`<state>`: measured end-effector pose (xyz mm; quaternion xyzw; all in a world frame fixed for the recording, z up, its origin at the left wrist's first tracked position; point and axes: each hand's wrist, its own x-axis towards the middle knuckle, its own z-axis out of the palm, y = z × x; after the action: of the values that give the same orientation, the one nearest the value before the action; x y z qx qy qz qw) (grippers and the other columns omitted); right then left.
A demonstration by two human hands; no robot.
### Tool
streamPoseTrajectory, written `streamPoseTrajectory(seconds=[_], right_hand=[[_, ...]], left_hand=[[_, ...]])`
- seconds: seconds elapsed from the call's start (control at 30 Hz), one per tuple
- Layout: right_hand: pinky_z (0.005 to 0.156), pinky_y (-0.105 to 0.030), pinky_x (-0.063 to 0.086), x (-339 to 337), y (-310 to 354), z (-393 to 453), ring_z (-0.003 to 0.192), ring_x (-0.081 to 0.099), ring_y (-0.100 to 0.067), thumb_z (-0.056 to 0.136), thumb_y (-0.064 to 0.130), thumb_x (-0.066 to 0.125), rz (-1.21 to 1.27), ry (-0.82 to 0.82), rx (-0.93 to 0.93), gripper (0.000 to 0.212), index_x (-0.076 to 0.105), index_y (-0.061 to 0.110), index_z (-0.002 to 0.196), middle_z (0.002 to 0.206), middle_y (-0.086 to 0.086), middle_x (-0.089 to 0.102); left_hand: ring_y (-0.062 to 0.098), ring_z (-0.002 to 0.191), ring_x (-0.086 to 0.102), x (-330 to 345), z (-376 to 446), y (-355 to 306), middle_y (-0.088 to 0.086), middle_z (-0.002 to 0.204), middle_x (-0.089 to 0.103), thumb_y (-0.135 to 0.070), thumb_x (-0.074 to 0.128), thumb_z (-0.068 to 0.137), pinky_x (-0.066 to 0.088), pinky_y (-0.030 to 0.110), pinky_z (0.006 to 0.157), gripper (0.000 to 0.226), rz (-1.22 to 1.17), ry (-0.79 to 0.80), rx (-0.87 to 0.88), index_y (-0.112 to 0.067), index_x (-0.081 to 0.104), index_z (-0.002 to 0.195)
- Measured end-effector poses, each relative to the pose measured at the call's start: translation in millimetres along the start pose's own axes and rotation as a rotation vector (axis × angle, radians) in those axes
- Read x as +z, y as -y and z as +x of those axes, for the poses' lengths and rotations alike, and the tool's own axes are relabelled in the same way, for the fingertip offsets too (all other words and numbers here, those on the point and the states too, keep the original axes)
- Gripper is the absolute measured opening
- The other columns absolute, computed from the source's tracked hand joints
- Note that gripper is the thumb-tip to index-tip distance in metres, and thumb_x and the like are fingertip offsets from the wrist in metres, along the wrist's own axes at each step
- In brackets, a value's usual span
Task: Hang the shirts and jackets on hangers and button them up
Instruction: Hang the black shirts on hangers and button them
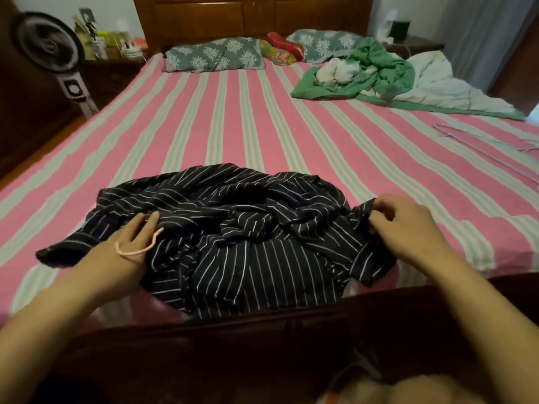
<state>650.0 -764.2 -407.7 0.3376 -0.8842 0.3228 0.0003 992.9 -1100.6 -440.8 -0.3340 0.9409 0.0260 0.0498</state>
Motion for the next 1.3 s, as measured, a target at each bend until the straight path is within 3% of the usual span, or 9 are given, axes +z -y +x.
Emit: streamPoseTrajectory(seconds=[0.2, 0.33, 0.57, 0.67, 0.73, 0.87, 0.97, 1.13, 1.3], right_hand=[[0.065, -0.037, 0.047, 5, 0, -13, 0.068, 0.058, -0.030, 0.088, 0.008, 0.061, -0.119, -0.018, -0.100, 0.010, 0.071, 0.008, 0.088, 0.074, -0.012, 0.066], [0.066, -0.038, 0.043, 3, 4, -24, 0.070, 0.055, -0.030, 0.085, 0.019, 0.056, -0.031, -0.104, -0.180, 0.018, 0.068, 0.007, 0.081, 0.072, -0.013, 0.063], [0.063, -0.027, 0.043, -5, 0, -26, 0.070, 0.059, -0.021, 0.087, 0.011, 0.066, 0.146, -0.145, -0.134, 0.006, 0.070, 0.016, 0.089, 0.074, 0.001, 0.065], [0.060, -0.010, 0.036, -12, -9, -24, 0.071, 0.057, -0.014, 0.081, 0.011, 0.069, 0.196, -0.220, -0.021, 0.018, 0.057, 0.018, 0.092, 0.076, 0.010, 0.060], [0.061, -0.018, 0.042, -16, -20, -23, 0.072, 0.057, -0.012, 0.080, 0.007, 0.065, 0.237, -0.233, 0.064, 0.029, 0.050, 0.018, 0.101, 0.075, 0.008, 0.058], [0.071, -0.023, 0.049, -20, -42, -20, 0.067, 0.058, -0.007, 0.079, 0.002, 0.063, 0.152, -0.139, 0.030, 0.054, 0.063, 0.031, 0.125, 0.073, 0.008, 0.063], [0.087, -0.027, 0.051, -20, -50, -14, 0.087, 0.066, -0.010, 0.082, 0.009, 0.067, 0.088, -0.121, -0.006, 0.034, 0.078, 0.028, 0.107, 0.091, 0.009, 0.076], [0.079, -0.032, 0.041, -10, -47, -10, 0.094, 0.049, -0.023, 0.084, 0.020, 0.070, -0.045, -0.134, -0.128, 0.022, 0.080, 0.030, 0.100, 0.084, 0.001, 0.059], [0.092, -0.028, 0.041, -7, -11, -16, 0.107, 0.053, -0.023, 0.082, 0.000, 0.068, -0.014, -0.218, -0.499, 0.019, 0.076, 0.011, 0.095, 0.108, -0.001, 0.066]], left_hand=[[0.031, 0.148, 0.028, -20, -40, -24, 0.006, 0.165, 0.023, -0.036, 0.041, 0.102, 0.031, 0.046, 0.119, 0.062, 0.089, 0.221, -0.146, -0.030, 0.018, 0.159], [0.019, 0.104, 0.064, -54, -81, -61, 0.002, 0.119, 0.066, -0.045, 0.048, 0.100, 0.053, 0.035, 0.093, 0.039, 0.285, 0.379, -0.121, -0.026, 0.059, 0.132], [0.010, 0.083, 0.062, -46, -43, -269, -0.010, 0.087, 0.066, -0.049, 0.061, 0.095, 0.051, 0.033, 0.074, 0.021, -0.695, -0.001, 0.092, -0.028, 0.063, 0.094], [0.021, 0.099, 0.053, -2, -14, -336, -0.004, 0.101, 0.057, -0.056, 0.062, 0.090, 0.048, 0.042, 0.084, 0.035, -0.579, -0.209, 0.128, -0.024, 0.052, 0.100], [0.025, 0.105, 0.050, 16, -1, -359, 0.001, 0.111, 0.054, -0.065, 0.061, 0.085, 0.045, 0.043, 0.089, 0.054, -0.410, -0.309, 0.100, -0.020, 0.050, 0.111], [0.025, 0.101, 0.051, 33, 3, -366, 0.001, 0.108, 0.054, -0.056, 0.068, 0.081, 0.045, 0.044, 0.084, 0.052, -0.303, -0.482, 0.126, -0.020, 0.050, 0.114], [0.028, 0.098, 0.055, 34, 5, -356, 0.003, 0.111, 0.054, -0.035, 0.072, 0.084, 0.048, 0.045, 0.076, 0.058, -0.264, -0.479, 0.282, -0.021, 0.047, 0.134], [0.035, 0.083, 0.058, -2, 2, -332, 0.009, 0.115, 0.045, -0.004, 0.061, 0.084, 0.045, 0.045, 0.058, 0.058, -0.143, -0.337, 0.523, -0.017, 0.042, 0.137], [0.014, 0.095, 0.061, -54, -1, -260, -0.008, 0.111, 0.059, -0.004, 0.058, 0.090, 0.052, 0.036, 0.081, 0.041, -0.547, -0.384, 0.360, -0.027, 0.051, 0.123]])
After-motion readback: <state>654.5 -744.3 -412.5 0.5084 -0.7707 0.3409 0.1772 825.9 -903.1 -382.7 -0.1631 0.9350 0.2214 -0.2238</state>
